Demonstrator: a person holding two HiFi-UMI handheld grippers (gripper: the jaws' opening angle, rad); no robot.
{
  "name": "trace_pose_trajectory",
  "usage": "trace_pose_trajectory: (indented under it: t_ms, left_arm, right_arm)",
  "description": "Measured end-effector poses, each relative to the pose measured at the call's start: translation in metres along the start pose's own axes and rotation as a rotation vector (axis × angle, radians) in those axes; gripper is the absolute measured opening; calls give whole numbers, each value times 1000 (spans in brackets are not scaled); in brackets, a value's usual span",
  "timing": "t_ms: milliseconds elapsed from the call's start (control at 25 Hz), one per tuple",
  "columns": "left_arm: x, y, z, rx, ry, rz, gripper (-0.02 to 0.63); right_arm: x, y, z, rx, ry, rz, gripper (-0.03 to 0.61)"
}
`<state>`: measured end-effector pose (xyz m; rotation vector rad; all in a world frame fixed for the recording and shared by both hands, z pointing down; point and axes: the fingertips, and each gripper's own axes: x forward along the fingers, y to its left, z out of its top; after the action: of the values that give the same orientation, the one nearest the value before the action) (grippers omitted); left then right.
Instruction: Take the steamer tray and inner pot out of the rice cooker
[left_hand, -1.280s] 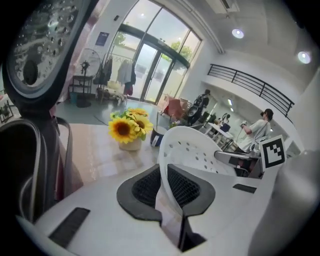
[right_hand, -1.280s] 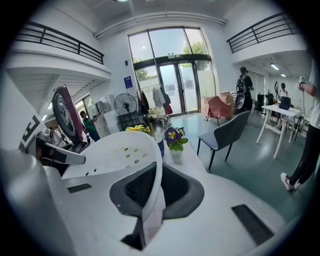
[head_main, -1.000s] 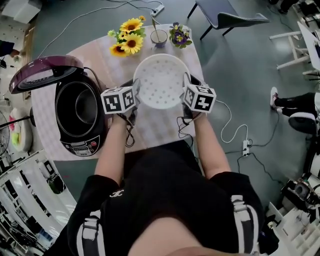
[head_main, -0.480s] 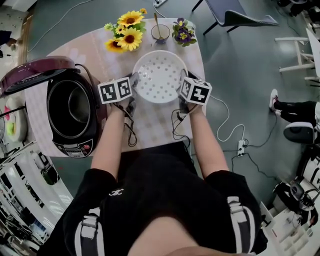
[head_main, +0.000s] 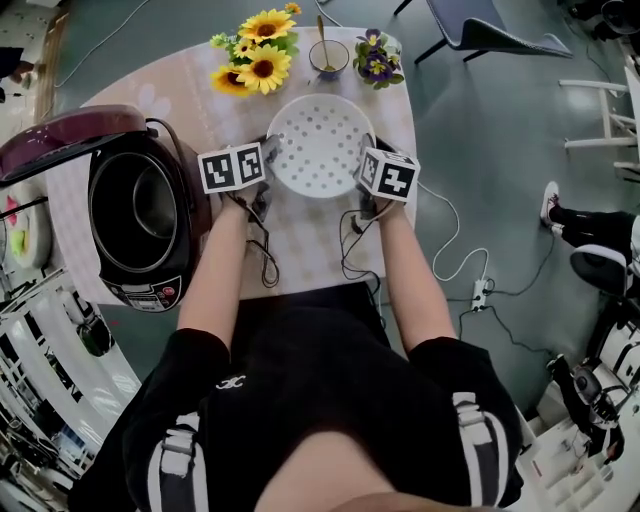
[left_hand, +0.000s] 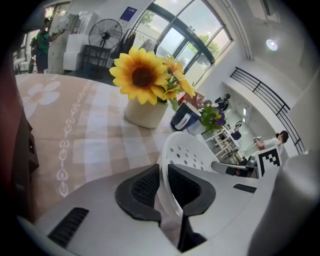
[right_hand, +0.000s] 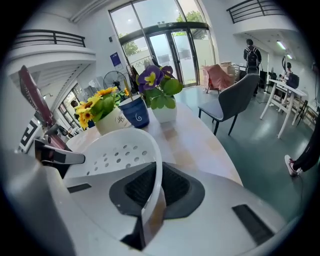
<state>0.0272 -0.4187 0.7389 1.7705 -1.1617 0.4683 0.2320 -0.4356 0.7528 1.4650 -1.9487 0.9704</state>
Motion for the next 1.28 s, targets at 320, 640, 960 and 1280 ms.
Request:
trace_pose_trajectory:
  t_ms: [320,640,960,1280]
  left_arm:
    - [-10,4,1,120,-27,78,59]
    - [-77,-38,51,398,-279,128,66]
    - [-196,-117,94,571,-633,94,64]
    - [-311,-155,101,654,-809,43,64]
  right_arm:
    - [-6,3,9,-3,-70,0,56]
    - [-71,30,66,-58,-323,-3,72]
    - [-193,99,137,-216,-700,31,72]
    - [-311,170,160,-319,-916,26,71]
